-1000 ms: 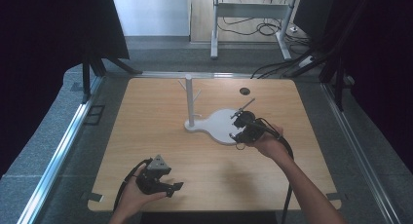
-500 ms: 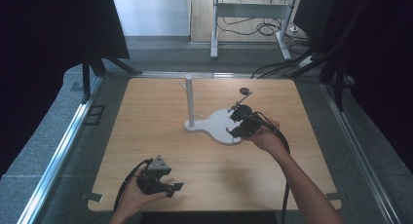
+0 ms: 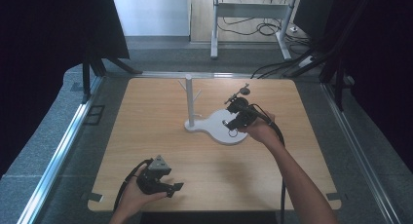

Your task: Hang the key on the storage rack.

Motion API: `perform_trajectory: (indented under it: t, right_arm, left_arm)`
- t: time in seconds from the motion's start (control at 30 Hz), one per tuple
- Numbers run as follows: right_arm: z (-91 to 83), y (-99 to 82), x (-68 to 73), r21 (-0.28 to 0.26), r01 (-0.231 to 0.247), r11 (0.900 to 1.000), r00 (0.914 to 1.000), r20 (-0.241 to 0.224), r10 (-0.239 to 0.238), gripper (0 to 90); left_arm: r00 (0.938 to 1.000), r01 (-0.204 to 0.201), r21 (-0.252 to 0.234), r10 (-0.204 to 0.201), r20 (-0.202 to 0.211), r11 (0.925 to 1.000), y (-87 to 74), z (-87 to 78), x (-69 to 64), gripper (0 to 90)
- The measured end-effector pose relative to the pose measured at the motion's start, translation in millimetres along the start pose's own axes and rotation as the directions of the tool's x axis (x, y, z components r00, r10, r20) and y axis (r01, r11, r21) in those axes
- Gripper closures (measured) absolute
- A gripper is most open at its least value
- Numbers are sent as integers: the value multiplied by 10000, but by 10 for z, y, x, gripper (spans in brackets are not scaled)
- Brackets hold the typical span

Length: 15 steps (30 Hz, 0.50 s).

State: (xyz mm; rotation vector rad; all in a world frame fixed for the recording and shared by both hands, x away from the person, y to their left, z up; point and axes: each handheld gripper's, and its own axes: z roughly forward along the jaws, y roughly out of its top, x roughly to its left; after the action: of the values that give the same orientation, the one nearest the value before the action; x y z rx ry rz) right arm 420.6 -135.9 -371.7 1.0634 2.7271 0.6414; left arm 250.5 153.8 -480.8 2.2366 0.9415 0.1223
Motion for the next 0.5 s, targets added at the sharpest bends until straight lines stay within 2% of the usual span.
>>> perform_trajectory:
  t: [0.5]
  right_arm:
    - [40, 199, -107, -181, -271, 9995, 9996, -74, 270, 847]
  left_arm:
    - [10000, -7, 26, 7, 20, 10000, -1, 10, -2, 275]
